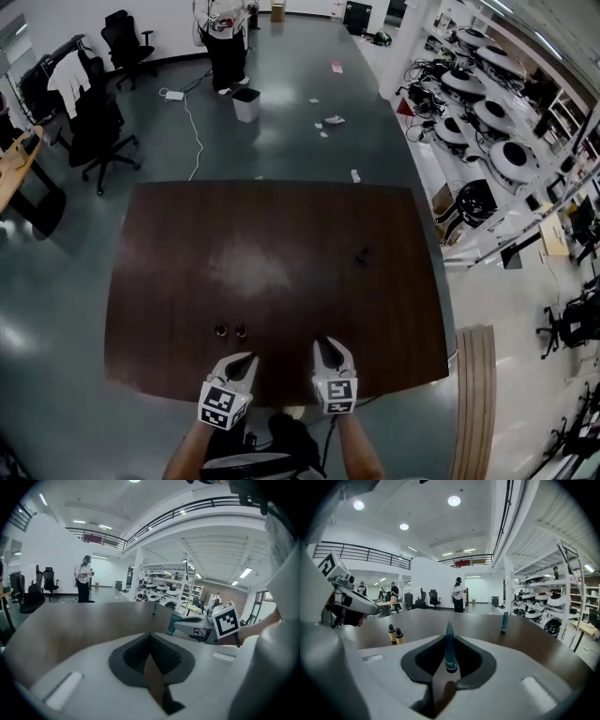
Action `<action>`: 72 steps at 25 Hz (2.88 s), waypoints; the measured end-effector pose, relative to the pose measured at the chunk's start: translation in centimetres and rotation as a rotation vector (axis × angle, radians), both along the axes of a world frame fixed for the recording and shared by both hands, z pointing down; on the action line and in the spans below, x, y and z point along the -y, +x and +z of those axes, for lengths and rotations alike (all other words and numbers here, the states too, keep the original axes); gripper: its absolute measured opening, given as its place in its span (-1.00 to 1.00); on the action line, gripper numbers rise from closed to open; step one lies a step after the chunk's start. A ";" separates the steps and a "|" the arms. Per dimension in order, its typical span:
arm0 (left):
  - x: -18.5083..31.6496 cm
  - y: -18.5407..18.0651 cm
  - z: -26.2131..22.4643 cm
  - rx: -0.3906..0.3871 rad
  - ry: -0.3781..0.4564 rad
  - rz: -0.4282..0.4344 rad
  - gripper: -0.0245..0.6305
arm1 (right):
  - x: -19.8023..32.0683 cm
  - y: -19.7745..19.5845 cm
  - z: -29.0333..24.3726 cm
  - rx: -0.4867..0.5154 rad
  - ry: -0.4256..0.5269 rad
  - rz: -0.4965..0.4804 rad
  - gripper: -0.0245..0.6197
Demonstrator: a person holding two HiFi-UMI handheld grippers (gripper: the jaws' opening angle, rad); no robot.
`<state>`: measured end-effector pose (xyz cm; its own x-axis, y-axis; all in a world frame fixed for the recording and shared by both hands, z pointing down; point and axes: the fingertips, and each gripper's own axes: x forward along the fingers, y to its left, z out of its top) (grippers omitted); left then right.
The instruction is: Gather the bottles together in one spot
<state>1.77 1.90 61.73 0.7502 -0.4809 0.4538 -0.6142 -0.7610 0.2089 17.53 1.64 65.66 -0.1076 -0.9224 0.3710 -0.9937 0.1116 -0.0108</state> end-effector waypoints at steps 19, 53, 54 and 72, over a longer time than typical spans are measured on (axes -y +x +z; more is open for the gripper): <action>1.3 -9.9 1.1 0.004 -0.020 -0.215 -0.93 | 5.2 -11.6 0.9 -0.002 -0.008 -0.263 -0.71; 1.3 -12.7 2.5 0.021 -0.049 -0.250 -0.93 | 5.3 -14.3 3.6 0.028 -0.028 -0.292 -0.70; 1.3 -12.7 2.5 0.022 -0.049 -0.249 -0.93 | 5.4 -14.3 3.6 0.035 -0.026 -0.289 -0.70; 1.4 -13.0 -0.6 -0.018 0.008 -0.183 -0.93 | 2.4 -13.4 -0.9 0.033 0.031 -0.170 -0.54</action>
<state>-11.25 0.55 61.10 0.6578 -0.6132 0.4373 -0.7386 -0.6387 0.2155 4.11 -0.80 64.77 -0.2752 -0.9005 0.3367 -0.9595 0.2792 -0.0374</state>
